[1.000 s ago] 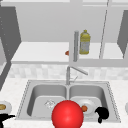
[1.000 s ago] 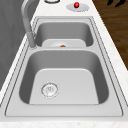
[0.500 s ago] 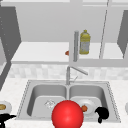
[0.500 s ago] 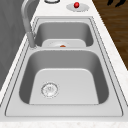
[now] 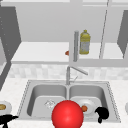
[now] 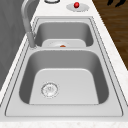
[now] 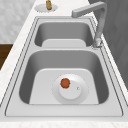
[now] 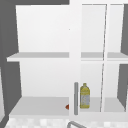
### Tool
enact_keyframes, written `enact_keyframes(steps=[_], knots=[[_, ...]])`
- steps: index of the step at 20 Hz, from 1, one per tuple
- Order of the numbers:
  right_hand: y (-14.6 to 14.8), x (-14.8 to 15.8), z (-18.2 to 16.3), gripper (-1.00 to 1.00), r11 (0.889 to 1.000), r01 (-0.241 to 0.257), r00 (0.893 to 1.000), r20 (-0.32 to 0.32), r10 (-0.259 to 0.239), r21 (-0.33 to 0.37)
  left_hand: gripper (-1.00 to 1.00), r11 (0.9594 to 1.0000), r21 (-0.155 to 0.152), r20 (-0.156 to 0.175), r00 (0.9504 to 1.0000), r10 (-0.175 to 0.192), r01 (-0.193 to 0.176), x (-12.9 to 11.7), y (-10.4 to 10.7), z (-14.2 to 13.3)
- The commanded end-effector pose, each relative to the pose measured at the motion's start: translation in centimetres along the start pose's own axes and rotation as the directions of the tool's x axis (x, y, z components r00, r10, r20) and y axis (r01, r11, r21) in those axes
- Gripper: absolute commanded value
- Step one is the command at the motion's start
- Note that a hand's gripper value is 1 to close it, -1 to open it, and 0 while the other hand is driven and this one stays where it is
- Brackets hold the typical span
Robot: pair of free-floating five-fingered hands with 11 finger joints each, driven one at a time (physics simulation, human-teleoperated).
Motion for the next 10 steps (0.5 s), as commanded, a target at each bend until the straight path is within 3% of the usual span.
enact_keyframes(steps=[1,6,10], knots=[[0.0,0.0,0.0,0.00,1.000,0.000,1.000,0.000,0.000,0.000,-1.00,0.9988,-0.047,-0.039,0.9991,-0.013,0.011,0.3,-0.2,-2.0],[0.0,0.0,0.0,0.00,1.000,0.000,1.000,0.000,0.000,0.000,-1.00,0.9979,-0.057,-0.050,0.9982,-0.034,0.031,1.1,-0.2,-5.0],[0.0,0.0,0.0,0.00,1.000,0.000,1.000,0.000,0.000,0.000,-1.00,0.9966,-0.082,-0.083,0.9964,-0.013,0.007,2.4,0.4,-7.0]])
